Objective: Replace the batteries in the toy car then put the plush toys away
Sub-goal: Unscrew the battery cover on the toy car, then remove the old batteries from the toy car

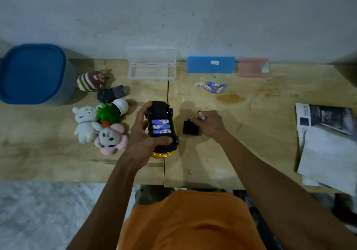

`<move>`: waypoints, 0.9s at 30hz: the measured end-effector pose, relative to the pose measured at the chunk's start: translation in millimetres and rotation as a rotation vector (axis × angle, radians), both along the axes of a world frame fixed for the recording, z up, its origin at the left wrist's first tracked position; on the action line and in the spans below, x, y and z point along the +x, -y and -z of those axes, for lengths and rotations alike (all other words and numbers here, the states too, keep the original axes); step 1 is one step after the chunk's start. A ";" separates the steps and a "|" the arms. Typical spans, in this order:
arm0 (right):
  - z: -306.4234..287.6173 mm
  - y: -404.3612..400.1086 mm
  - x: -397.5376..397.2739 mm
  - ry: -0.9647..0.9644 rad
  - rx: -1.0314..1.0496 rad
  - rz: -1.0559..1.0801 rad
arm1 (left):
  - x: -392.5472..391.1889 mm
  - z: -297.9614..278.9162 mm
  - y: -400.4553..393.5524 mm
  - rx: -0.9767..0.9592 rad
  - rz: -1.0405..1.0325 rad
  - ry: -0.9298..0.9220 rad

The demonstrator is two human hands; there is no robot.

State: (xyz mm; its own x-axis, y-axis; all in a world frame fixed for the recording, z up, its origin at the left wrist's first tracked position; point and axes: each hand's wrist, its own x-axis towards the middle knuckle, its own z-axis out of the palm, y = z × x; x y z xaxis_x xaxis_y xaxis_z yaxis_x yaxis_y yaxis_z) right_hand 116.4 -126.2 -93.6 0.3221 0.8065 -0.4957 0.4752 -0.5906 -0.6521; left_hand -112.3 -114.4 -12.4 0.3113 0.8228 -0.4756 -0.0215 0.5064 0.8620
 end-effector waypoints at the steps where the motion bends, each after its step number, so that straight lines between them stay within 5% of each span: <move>1: 6.3 -2.4 -2.9 0.016 -0.009 -0.002 | -3.4 -0.8 -1.1 0.002 -0.001 0.005; 20: 27.2 11.7 20.8 0.103 0.083 -0.058 | 16.7 -0.7 -0.1 -0.010 0.039 0.029; 27: 32.6 40.0 34.4 0.194 0.102 0.084 | 37.1 1.9 5.9 -0.028 0.032 0.034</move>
State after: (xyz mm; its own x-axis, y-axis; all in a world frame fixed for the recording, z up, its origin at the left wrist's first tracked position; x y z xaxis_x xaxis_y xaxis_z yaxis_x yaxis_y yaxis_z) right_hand 150.8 -166.2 -126.2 0.4713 0.8157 -0.3356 0.5497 -0.5692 -0.6115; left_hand -75.3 -120.3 -14.4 0.3536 0.7986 -0.4871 -0.0335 0.5312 0.8466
